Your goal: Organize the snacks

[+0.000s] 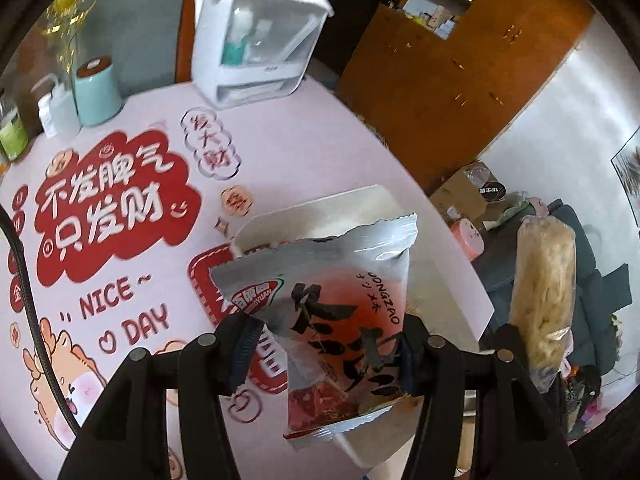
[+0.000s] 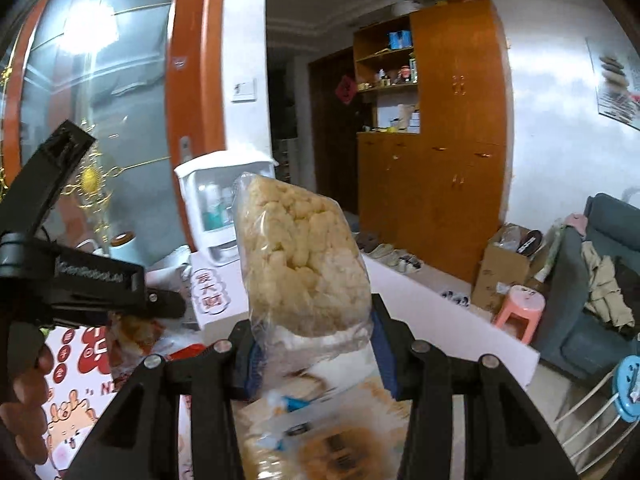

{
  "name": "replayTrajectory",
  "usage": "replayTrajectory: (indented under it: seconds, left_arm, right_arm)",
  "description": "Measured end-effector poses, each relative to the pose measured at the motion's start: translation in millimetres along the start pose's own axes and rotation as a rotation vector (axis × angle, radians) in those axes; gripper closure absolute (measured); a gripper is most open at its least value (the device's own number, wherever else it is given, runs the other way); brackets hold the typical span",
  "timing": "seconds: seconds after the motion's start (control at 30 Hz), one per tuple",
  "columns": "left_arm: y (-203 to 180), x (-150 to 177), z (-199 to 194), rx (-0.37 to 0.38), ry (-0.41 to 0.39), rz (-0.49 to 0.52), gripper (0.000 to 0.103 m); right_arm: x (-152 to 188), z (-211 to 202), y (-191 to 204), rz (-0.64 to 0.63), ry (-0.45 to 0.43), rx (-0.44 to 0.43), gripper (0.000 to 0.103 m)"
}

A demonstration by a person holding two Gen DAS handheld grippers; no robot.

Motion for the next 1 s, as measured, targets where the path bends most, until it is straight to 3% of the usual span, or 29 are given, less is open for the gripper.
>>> replayTrajectory:
  seconds: [0.33, 0.4, 0.43, 0.5, 0.57, 0.67, 1.0]
  left_arm:
    - [-45.9, -11.4, -6.6, -0.022, -0.066, 0.005, 0.047]
    - [-47.6, -11.6, -9.2, -0.032, -0.080, 0.001, 0.044]
    - [-48.7, -11.3, -10.6, -0.038, -0.088, 0.001, 0.041]
    - [-49.8, -9.4, -13.1, -0.038, -0.097, -0.001, 0.014]
    - [-49.6, -8.3, -20.0, -0.040, -0.127, -0.019, 0.008]
    - [-47.8, -5.7, -27.1, -0.037, -0.137, -0.034, 0.002]
    - [-37.1, 8.2, -57.8, -0.149, -0.187, -0.036, 0.002]
  right_arm:
    - [-7.9, 14.3, -29.5, -0.051, 0.001, -0.005, 0.056]
    - [-4.4, 17.9, -27.5, -0.071, 0.013, -0.021, 0.050]
    - [-1.9, 20.2, -25.2, -0.089, 0.020, -0.030, 0.048]
    - [1.5, 22.3, -22.4, -0.110, 0.030, -0.042, 0.032]
    - [3.2, 21.5, -19.3, -0.127, 0.031, -0.062, 0.023]
    - [2.3, 16.1, -17.3, -0.137, 0.019, -0.078, 0.022]
    - [-2.5, 6.1, -8.4, -0.168, 0.014, -0.117, 0.022]
Point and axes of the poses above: each gripper's, at about its wrist camera, not at the fingertips, and z roughly the way its jaws point, y to its left, x to its underside, the point moved 9 cm from there along z, roughly the way its jaws point, and after that the axes turned 1 degree about -z, right-handed, at the moved point
